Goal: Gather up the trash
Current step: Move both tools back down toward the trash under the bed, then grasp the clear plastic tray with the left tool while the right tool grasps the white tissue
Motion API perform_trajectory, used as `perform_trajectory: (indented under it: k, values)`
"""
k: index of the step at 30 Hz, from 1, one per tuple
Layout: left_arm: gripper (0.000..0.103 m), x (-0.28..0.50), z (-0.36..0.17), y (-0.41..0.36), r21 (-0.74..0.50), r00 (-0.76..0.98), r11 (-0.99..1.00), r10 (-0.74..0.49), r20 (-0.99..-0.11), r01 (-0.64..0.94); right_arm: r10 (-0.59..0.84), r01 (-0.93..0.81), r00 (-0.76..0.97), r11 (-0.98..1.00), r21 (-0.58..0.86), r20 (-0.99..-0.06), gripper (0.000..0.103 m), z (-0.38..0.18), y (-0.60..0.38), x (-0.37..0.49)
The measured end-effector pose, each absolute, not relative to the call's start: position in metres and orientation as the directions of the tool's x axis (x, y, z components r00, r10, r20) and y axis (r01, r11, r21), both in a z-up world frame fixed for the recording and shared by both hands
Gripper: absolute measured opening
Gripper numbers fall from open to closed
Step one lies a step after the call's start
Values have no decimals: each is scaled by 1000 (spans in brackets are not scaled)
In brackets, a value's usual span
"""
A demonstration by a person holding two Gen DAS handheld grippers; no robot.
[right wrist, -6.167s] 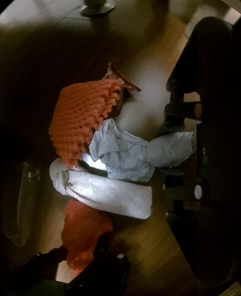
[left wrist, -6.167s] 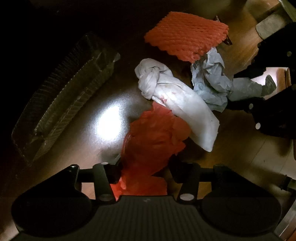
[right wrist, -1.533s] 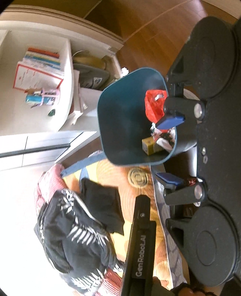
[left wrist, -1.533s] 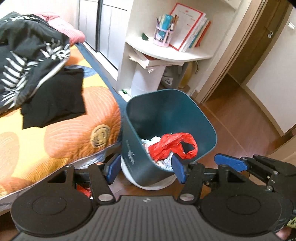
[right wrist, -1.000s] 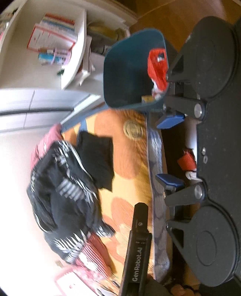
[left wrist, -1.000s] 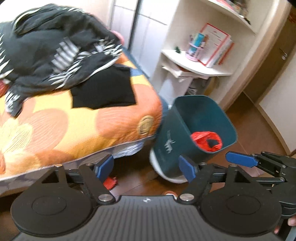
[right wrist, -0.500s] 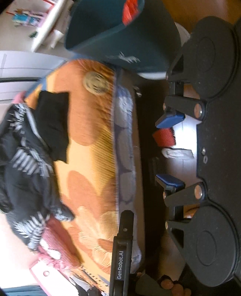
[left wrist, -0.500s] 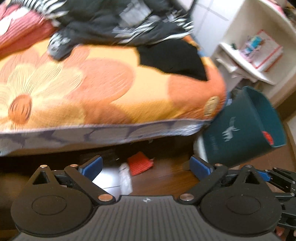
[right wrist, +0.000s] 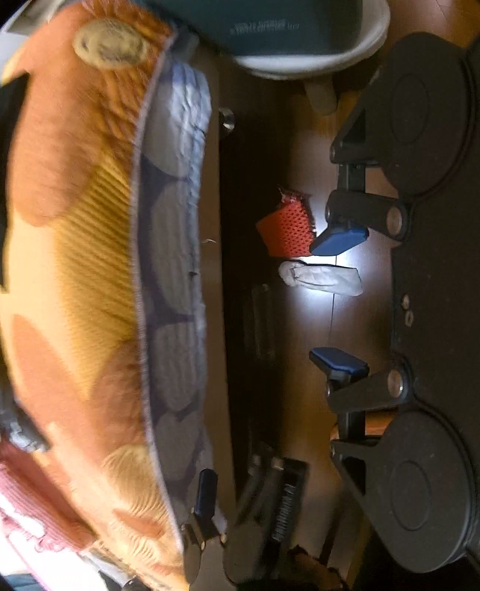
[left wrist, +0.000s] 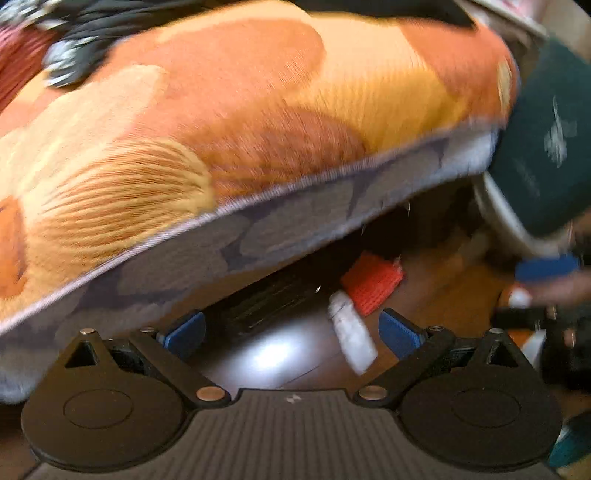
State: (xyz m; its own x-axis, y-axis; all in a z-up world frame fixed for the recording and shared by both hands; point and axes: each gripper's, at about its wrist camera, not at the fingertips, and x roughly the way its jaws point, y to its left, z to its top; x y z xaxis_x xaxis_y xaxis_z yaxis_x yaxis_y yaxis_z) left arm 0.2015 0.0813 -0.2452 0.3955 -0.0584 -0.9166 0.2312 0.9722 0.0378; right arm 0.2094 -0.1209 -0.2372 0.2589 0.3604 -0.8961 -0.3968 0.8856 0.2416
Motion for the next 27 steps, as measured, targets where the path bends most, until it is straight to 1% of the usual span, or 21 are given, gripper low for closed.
perform_trajectory:
  k: [5,11,19,22,24,27]
  values:
    - [101,209,-301,88,45,299,941,-61,-952,335,337,-402,197,884,237,-921,54,-287,-105,226]
    - [101,216,-371,92,122,269,894,1,-963,432,303,-439,142,873,215,-942,54,-339,-89,240]
    - [101,236,-447,115,125,241,903,24,-970,411,267,-484,65,851,204,-961,54,-400,-71,252]
    - [101,246,-467,125,120,247,921,26,-969,371,258,-483,44,851,206,-965,54,-419,-65,255]
    - [100,251,-480,132,90,234,935,8,-972,343,252,-480,35,853,205,-967,54,-432,-61,259]
    - [100,252,-491,135,110,255,928,16,-967,357,243,-471,38,860,197,-969,53,-446,-56,263]
